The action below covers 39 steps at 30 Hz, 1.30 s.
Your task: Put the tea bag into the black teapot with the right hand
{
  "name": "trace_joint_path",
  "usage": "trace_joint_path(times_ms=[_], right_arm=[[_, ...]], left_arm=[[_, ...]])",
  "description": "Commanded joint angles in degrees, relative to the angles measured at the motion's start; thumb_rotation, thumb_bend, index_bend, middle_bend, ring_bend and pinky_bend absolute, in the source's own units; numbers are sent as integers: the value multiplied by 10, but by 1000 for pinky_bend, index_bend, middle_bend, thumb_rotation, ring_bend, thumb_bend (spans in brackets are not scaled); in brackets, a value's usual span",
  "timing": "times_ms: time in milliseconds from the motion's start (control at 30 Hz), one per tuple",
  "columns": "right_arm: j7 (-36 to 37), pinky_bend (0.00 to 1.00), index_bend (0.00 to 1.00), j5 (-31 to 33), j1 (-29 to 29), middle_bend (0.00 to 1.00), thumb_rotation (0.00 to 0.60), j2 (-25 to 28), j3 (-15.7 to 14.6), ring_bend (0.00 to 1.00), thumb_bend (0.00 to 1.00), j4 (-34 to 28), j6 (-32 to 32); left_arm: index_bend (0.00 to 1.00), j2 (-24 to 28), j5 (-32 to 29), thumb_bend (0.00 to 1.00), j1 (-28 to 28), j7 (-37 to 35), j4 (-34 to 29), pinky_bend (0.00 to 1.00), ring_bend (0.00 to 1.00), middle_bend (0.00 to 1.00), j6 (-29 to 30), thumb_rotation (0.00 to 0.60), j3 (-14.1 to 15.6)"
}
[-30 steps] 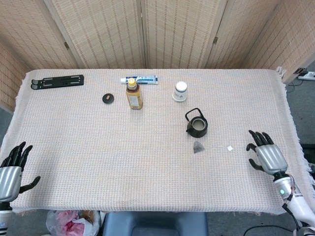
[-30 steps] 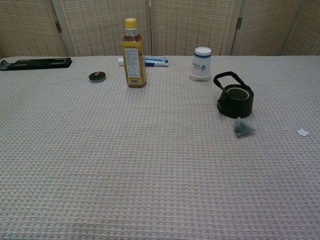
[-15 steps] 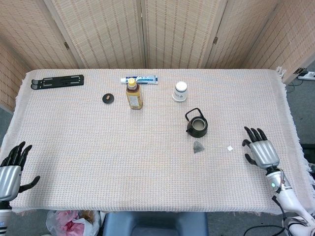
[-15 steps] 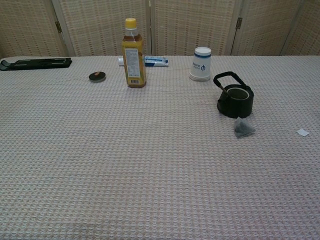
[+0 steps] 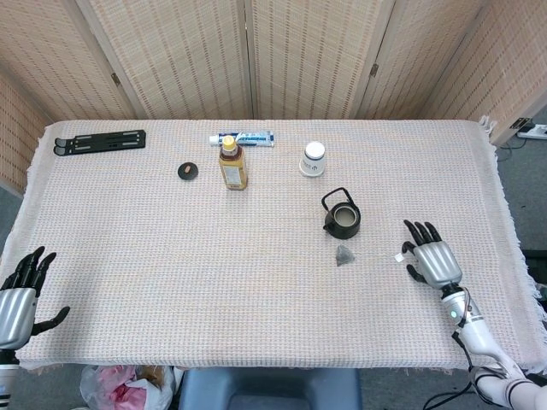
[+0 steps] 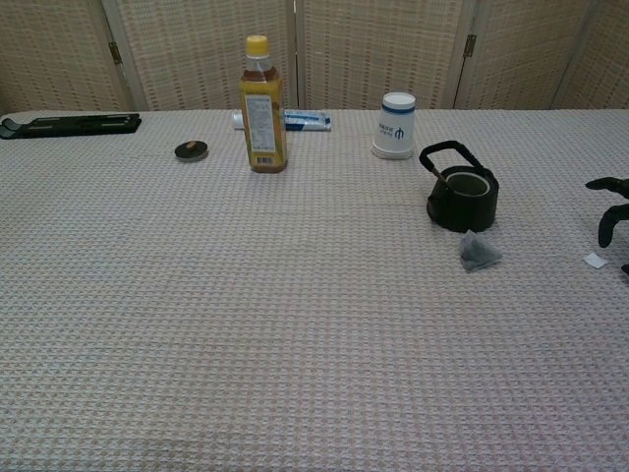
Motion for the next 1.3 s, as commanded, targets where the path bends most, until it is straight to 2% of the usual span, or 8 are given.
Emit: trace_joint_path(times_ms=[33, 333, 767, 1300], right_arm=[[8, 0, 446, 1, 7, 0, 600, -12, 0, 0, 296, 15, -7], [31, 0, 446, 3, 20, 0, 600, -28, -2, 0, 296, 45, -22], [40, 0, 459, 3, 28, 0, 600, -34, -7, 0, 296, 53, -28], [28, 0, 538, 7, 24, 0, 600, -30, -10, 0, 296, 44, -23]], left_arm=[[0, 1, 0, 260, 0, -2, 0, 253, 28, 0, 0, 600, 0], [0, 3, -5, 260, -1, -6, 2, 253, 27, 0, -4, 600, -2], [0, 4, -9, 260, -2, -5, 0, 253, 27, 0, -7, 600, -2], [0, 5, -4, 260, -1, -7, 1, 253, 27, 0, -4, 600, 0]])
